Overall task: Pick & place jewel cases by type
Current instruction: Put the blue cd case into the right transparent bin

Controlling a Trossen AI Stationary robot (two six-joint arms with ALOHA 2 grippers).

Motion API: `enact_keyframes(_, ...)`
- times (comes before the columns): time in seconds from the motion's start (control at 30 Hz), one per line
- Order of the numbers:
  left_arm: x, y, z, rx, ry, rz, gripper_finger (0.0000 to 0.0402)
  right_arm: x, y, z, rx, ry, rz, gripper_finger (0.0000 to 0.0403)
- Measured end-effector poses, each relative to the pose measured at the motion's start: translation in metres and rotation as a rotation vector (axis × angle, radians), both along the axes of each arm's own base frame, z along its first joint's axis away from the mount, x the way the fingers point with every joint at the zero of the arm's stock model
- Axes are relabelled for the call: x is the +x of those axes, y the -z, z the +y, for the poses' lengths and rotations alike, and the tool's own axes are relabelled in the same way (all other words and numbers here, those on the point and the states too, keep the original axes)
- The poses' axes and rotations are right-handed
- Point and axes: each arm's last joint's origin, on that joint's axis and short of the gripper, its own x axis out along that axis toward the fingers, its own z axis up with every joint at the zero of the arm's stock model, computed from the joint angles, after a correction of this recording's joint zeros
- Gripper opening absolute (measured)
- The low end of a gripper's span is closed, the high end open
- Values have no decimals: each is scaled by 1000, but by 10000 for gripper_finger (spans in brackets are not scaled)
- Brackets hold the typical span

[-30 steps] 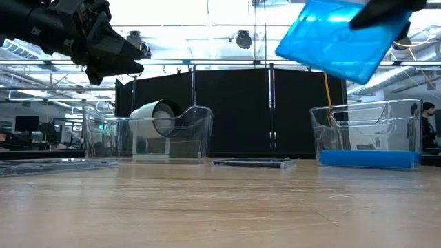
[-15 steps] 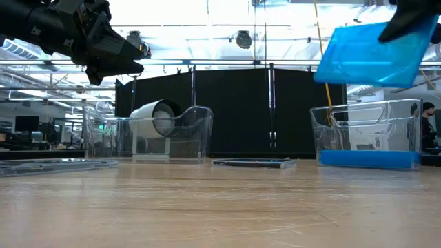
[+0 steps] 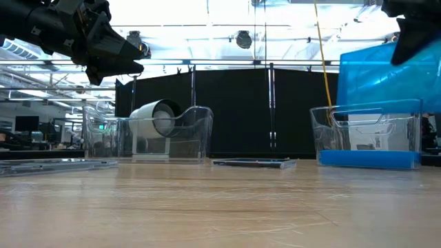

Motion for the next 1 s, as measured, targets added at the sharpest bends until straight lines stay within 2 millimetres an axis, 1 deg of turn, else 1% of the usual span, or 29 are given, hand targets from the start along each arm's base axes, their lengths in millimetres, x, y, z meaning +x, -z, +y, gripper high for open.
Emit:
enact_keyframes(0.13, 0, 0, 0, 0, 0, 0, 179, 4, 2, 2, -16, -1, 23, 9)
enact_keyframes(0.3, 0, 0, 0, 0, 0, 0, 179, 3, 2, 1, -50, -8, 34, 9)
enact_keyframes(0.4, 0, 0, 0, 0, 0, 0, 179, 0, -1, -2, -76, -3, -6, 9)
enact_keyframes(0.5, 0, 0, 0, 0, 0, 0, 179, 0, -4, -5, -176, 13, -72, 9)
enact_keyframes(0.57, 0, 0, 0, 0, 0, 0, 179, 2, -5, -6, -237, 17, -116, 10)
enact_keyframes(0.67, 0, 0, 0, 0, 0, 0, 179, 5, -6, -5, -276, 0, -151, 13)
enact_keyframes(0.8, 0, 0, 0, 0, 0, 0, 179, 15, 7, 1, -248, -46, -159, 15)
enact_keyframes(1.0, 0, 0, 0, 0, 0, 0, 179, 32, 43, 14, -108, -156, -159, 9)
